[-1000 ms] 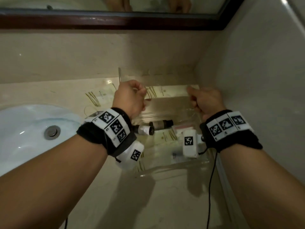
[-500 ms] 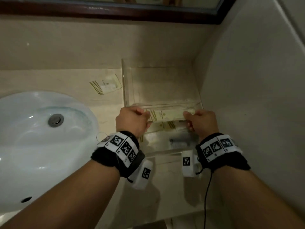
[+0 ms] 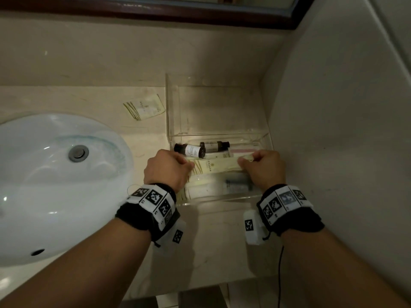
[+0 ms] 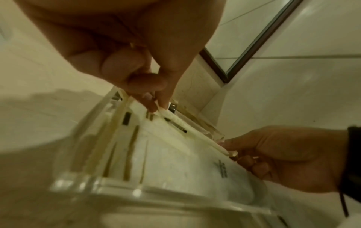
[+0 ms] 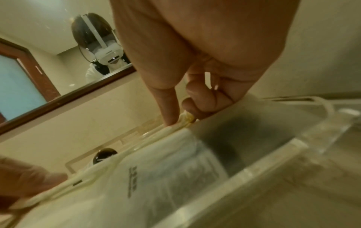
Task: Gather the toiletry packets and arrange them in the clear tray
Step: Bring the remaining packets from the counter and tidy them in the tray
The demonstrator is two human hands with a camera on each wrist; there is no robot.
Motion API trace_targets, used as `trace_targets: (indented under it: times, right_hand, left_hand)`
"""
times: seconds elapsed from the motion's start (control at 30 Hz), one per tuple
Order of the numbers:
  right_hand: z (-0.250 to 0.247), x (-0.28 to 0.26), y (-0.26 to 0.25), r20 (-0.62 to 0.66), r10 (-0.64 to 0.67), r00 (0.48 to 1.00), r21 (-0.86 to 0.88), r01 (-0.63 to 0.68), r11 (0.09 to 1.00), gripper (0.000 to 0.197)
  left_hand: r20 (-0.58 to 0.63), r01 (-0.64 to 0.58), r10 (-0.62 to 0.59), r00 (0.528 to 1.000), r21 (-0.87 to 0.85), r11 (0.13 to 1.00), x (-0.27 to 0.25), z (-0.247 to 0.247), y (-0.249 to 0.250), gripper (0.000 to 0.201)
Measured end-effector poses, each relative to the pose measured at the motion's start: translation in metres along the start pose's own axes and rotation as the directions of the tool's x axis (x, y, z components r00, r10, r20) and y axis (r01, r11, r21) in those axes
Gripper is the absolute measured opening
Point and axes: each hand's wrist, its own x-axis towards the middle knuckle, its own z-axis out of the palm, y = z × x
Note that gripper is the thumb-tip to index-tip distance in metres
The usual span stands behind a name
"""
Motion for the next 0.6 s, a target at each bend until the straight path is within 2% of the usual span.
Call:
trace_targets:
  times: [0.23, 0.6]
  right_hand:
    - [0.021, 0.001, 0.000, -0.028, -0.081, 0.996, -0.113, 0.077, 0.991, 0.034]
    - [0.024, 0.008, -0.001, -0.003, -0.055, 0.998, -0.204, 0.054, 0.977, 0.042]
  left_hand:
    - [-0.081, -0.045, 0.050, 0.995, 0.062, 0.997, 0.007, 0.002, -0.009, 0.013]
    - [-0.087, -0.058, 0.066, 0.994, 0.084, 0.995, 0.014, 0.008, -0.008, 0.012]
